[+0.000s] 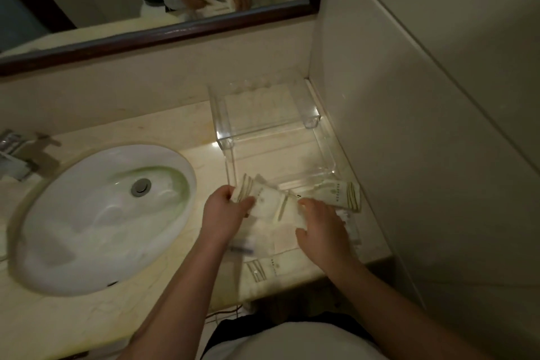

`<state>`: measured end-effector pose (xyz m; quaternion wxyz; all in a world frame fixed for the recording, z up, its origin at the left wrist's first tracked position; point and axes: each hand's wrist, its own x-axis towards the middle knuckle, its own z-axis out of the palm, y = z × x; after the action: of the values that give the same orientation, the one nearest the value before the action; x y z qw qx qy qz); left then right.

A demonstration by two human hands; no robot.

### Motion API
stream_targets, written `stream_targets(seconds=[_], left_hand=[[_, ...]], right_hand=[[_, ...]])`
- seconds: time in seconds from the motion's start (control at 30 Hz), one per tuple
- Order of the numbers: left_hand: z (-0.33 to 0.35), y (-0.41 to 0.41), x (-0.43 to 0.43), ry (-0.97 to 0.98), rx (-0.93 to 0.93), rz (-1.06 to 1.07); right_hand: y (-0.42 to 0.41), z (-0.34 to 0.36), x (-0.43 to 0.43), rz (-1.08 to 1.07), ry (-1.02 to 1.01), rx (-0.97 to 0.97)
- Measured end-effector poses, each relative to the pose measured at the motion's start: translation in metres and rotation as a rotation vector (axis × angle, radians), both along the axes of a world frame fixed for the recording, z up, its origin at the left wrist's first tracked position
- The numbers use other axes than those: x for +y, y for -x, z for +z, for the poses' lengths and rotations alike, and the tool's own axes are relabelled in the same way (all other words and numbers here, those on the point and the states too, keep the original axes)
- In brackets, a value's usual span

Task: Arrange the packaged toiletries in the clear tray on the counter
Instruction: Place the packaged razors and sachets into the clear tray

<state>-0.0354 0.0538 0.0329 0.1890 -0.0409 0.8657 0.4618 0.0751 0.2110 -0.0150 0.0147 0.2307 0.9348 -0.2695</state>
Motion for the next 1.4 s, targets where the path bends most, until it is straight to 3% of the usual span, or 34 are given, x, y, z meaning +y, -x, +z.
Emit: stream_targets(seconds=[0.13,0.2,0.27,0.37,0.53,0.73,0.87,1.1,1.23,1.4], left_hand=[[0.014,0.011,-0.016,-0.257,-0.122,0.102],[0.017,0.016,-0.022,-0.318,-0.149,0.134],[0.018,0.021,-0.027,-0.333,-0.155,0.148],[0.019,0.027,-0.029,-0.351,-0.151,0.145],[0.017,0.040,-0.017,-0.361,-0.134,0.112],[0.001,0.066,0.017,-0.188,-0.067,-0.006],[-0.019,0.080,0.034,0.102,0.093,-0.233],[-0.041,0.087,0.049,0.448,0.366,-0.435],[-0.049,0.078,0.050,0.484,0.622,-0.546],[-0.059,0.062,0.053,0.559,0.431,-0.913]], right_hand=[[0.014,0.032,0.010,-0.439,0.677,0.159],[0.017,0.048,0.015,-0.496,0.940,0.217],[0.019,0.059,0.017,-0.459,1.092,0.239],[0.023,0.064,0.017,-0.453,1.149,0.250],[0.026,0.067,0.015,-0.500,1.160,0.278],[0.027,0.057,0.025,-0.626,1.115,0.269],[0.027,0.052,0.031,-0.724,1.098,0.267],[0.036,0.052,0.046,-0.731,1.023,0.260],[0.055,0.048,0.061,-0.648,0.778,0.189],[0.093,0.043,0.078,-0.388,0.381,0.176]])
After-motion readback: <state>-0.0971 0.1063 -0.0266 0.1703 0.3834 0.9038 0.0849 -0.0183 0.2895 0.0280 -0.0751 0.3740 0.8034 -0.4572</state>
